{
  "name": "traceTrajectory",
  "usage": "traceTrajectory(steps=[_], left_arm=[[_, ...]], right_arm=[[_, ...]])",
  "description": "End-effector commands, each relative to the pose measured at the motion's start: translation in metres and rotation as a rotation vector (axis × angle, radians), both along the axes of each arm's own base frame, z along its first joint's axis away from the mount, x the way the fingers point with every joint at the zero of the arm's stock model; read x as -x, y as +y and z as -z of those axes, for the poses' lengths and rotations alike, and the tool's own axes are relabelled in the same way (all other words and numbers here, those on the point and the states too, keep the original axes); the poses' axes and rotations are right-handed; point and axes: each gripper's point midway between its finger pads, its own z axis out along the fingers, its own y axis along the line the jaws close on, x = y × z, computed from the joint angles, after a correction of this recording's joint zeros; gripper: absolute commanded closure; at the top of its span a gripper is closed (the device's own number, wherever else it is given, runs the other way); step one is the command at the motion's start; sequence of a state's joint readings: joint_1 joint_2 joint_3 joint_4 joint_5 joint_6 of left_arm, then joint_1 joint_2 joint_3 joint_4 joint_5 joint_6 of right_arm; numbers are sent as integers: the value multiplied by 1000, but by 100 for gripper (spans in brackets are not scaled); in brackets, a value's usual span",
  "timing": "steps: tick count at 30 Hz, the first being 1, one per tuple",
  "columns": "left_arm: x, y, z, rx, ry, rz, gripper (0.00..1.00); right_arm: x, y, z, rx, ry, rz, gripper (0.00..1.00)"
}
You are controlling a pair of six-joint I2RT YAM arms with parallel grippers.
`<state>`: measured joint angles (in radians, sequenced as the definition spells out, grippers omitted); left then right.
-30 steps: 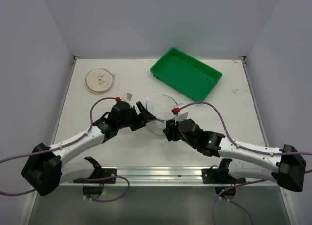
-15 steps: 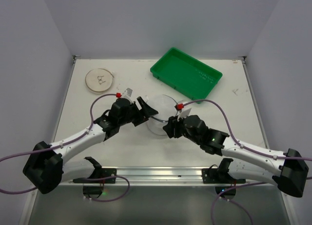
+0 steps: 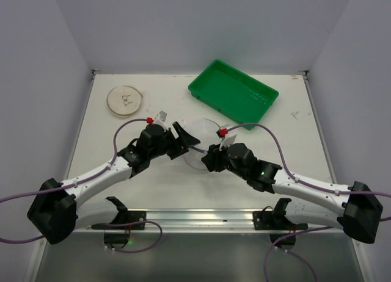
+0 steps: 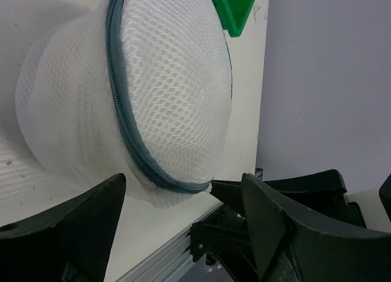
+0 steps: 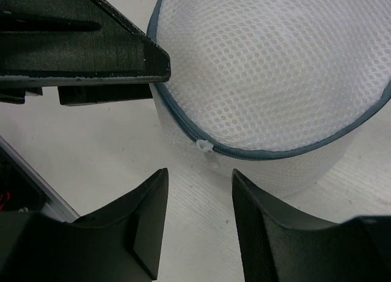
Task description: Unzip the laundry bag and remove the bra
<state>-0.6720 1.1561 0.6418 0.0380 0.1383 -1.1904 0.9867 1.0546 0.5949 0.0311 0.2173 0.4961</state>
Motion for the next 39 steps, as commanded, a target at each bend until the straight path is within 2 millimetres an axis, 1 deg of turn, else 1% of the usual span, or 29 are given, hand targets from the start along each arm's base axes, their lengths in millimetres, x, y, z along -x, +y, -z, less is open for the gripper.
traceTrajectory(steps=[1, 4, 7, 8, 10, 13, 14, 17, 21, 23, 26, 28, 29, 31, 32, 34, 35, 39], left_arm=[[-5, -10, -17, 56, -30, 5, 21], [-10, -10, -15, 46, -38, -9, 23], [-14, -10, -11, 32, -36, -20, 29], [-15, -11, -11, 36, -40, -20, 33], [-16, -13, -6, 33, -33, -18, 36], [-17, -15, -3, 35, -35, -7, 49], [-17, -16, -3, 39, -38, -8, 57], [-16, -17, -3, 43, -37, -1, 66], [-17, -16, -6, 40, -43, -7, 70], [-17, -16, -5, 37, -43, -7, 73], [-17, -15, -4, 36, -41, -10, 74], [-17, -15, -4, 38, -41, -7, 75], [-17, -15, -3, 38, -42, -8, 75], [-17, -15, -2, 38, -39, -9, 76], [-16, -15, -3, 40, -39, -8, 76], [-16, -15, -2, 38, -39, -7, 77], [-16, -15, -2, 39, -41, -5, 78], [-16, -13, -1, 31, -42, -10, 79]], right_arm=[[-9, 5, -10, -43, -24, 33, 52], [-12, 3, -10, -41, -30, 52, 52], [-15, 3, -11, -50, -38, 67, 53], [-16, 3, -12, -51, -41, 74, 53], [-18, 1, -10, -46, -41, 89, 53], [-22, -2, -8, -42, -52, 118, 55], [-23, -2, -8, -49, -50, 122, 56], [-24, 2, -6, -64, -46, 121, 58], [-23, 3, -2, -71, -39, 119, 59], [-24, 5, -5, -92, -46, 120, 62], [-24, 4, -5, -98, -46, 126, 65], [-24, 3, -3, -97, -42, 135, 69], [-24, 2, -3, -99, -42, 137, 74], [-24, 2, -2, -107, -37, 140, 81], [-23, 2, -2, -110, -38, 140, 88], [-23, 1, -2, -115, -34, 147, 95], [-23, 0, -1, -113, -34, 149, 100], [-23, -7, -3, -112, -40, 171, 100]])
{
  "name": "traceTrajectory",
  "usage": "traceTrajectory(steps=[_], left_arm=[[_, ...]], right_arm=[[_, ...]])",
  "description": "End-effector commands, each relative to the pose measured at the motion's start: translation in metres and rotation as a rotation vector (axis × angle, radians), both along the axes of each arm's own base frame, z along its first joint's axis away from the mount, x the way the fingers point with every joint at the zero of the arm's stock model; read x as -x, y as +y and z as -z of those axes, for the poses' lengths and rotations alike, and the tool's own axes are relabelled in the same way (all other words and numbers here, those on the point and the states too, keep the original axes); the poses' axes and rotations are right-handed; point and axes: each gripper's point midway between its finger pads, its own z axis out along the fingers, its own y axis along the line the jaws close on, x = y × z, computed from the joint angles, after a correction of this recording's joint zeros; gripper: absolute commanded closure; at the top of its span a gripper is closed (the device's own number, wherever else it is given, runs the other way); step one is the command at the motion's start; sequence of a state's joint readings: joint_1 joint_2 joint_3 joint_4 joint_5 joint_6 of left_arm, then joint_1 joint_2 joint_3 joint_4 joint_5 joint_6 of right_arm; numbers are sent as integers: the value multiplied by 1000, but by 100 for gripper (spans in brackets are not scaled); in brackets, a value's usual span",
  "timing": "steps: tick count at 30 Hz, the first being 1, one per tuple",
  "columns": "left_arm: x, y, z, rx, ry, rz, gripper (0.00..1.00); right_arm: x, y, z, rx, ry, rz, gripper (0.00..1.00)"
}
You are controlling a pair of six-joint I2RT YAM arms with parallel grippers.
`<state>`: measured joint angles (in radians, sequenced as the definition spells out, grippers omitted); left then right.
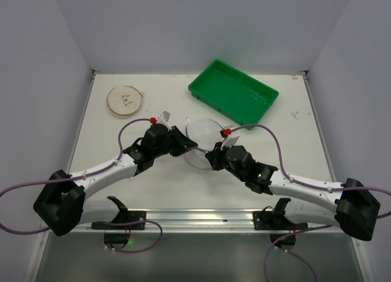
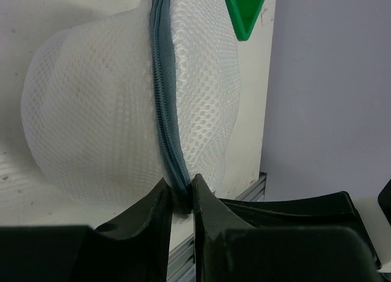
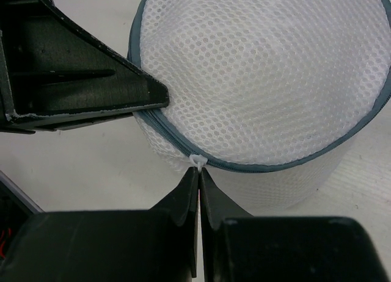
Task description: Unzip the laundry bag and remove the bra
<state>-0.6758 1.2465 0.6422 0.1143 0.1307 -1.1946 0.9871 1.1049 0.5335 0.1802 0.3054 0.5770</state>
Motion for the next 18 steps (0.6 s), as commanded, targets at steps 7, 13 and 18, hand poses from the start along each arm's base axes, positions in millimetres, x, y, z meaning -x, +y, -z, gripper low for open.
traceTrajectory(steps=[7, 13, 18], left_arm=[[-9, 2, -18, 15, -73, -4, 90], [-24, 32, -24, -45, -119, -55, 100], [-30, 31, -44, -57, -222, 13, 100]], right_arm=[[-9, -24, -12, 21, -41, 106, 100], [-6, -49, -6, 100, -48, 150, 100], [-5, -51, -3, 124, -47, 133, 100]])
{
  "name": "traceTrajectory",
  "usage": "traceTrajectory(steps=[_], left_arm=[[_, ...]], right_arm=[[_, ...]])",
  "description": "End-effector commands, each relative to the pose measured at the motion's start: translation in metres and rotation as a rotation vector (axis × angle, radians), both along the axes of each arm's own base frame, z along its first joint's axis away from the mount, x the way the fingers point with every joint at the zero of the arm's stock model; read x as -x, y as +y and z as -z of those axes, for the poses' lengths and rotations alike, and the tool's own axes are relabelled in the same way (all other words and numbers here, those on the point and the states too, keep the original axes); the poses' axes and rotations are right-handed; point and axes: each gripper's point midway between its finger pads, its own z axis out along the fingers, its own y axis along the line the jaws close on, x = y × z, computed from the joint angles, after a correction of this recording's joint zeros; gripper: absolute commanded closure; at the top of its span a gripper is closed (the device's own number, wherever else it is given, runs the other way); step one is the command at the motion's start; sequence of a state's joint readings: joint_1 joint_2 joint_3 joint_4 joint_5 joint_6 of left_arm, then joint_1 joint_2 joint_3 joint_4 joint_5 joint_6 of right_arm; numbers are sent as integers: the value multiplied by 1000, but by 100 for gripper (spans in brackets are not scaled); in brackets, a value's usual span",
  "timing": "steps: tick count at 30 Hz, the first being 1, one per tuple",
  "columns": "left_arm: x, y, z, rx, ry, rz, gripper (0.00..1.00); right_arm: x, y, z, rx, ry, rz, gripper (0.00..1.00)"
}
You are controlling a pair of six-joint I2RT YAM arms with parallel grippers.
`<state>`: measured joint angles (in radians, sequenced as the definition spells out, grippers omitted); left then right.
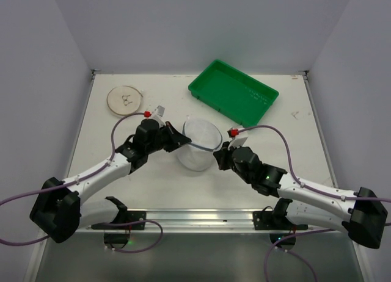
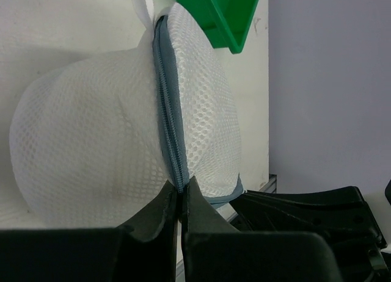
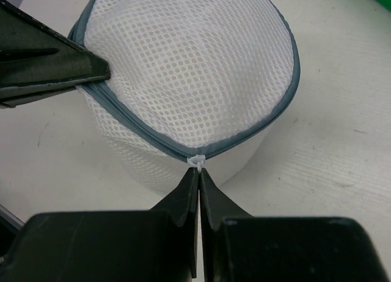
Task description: Unzip the laundry bag and remove the bra
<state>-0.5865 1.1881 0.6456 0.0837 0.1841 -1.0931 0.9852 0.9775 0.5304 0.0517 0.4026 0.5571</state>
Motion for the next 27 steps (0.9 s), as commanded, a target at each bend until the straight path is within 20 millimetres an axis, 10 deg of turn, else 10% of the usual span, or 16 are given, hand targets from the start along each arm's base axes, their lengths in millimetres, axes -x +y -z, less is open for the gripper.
traceTrajectory(steps=[1, 14, 17, 21, 27], left_arm=[[-22, 6, -33, -59, -170, 29, 100], [-56, 1, -28, -169, -261, 134, 99], [-59, -10, -30, -159, -262, 187, 82], [-56, 1, -23, -179, -193, 124, 35], [-32, 29, -27, -209, -126, 27, 24]], right_arm=[[-3, -22, 15, 101, 4, 51, 100], [1, -22, 2, 102, 7, 36, 100], [8, -1, -6, 46, 14, -54, 100], [14, 20, -9, 11, 23, -122, 100], [9, 40, -13, -45, 12, -136, 100]])
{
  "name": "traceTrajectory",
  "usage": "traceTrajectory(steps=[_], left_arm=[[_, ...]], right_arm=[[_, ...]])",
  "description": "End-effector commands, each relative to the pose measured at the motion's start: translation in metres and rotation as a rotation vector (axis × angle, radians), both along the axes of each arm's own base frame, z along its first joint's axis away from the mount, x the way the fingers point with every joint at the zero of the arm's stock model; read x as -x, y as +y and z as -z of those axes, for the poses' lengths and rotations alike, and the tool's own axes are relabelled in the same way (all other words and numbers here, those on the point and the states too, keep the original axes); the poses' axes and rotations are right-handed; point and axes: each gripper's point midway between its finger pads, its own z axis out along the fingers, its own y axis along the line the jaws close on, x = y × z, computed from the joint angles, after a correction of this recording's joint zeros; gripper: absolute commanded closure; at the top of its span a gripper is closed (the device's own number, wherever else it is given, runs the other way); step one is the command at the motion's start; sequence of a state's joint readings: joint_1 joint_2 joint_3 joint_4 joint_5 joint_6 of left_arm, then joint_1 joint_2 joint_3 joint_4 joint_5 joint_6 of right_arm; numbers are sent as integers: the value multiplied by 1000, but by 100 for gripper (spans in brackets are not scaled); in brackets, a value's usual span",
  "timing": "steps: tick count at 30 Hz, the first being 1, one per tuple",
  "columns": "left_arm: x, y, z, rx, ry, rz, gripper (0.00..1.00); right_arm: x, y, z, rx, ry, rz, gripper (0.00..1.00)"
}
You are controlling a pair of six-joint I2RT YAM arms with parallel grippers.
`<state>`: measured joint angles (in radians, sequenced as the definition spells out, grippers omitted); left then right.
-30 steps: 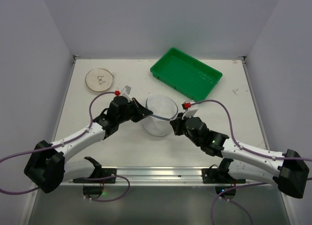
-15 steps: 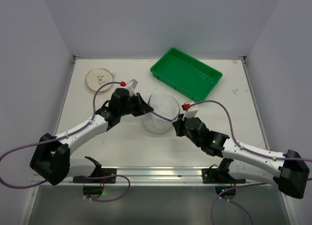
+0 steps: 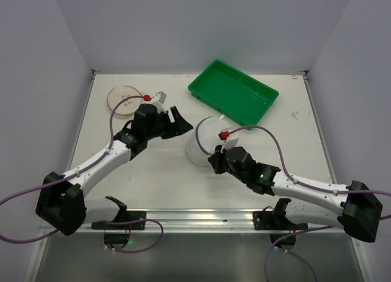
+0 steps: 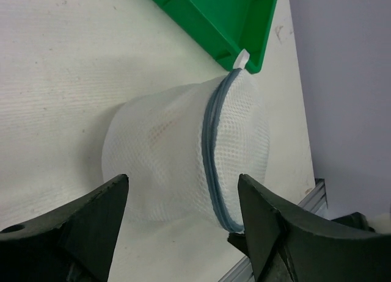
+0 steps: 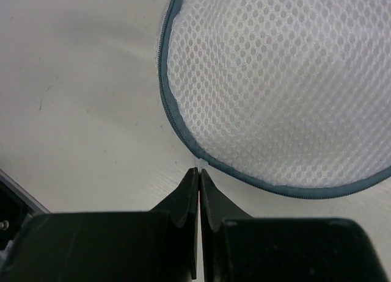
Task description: Unzip the laundry bag and remove the bra
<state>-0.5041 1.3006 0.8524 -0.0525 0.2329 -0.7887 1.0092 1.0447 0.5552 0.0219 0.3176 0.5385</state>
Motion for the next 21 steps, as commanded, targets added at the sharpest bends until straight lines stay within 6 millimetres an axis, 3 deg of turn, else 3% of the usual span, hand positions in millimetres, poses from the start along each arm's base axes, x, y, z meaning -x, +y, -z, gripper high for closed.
traceTrajectory(steps=[1, 3, 6, 13, 21], left_arm=[[13, 19, -15, 18, 10, -84, 24], [22, 15, -20, 78, 6, -61, 24], [39, 10, -10, 150, 47, -39, 24], [46, -7, 2, 212, 82, 38, 25], [48, -25, 2, 279, 83, 53, 27]], right_arm=[[-6, 26, -31, -107, -42, -30, 100], [-9, 33, -34, -128, -46, -30, 100], [-10, 46, -36, -146, -39, -48, 100], [-8, 64, -39, -148, -41, -64, 100], [-4, 77, -39, -155, -39, -87, 100]])
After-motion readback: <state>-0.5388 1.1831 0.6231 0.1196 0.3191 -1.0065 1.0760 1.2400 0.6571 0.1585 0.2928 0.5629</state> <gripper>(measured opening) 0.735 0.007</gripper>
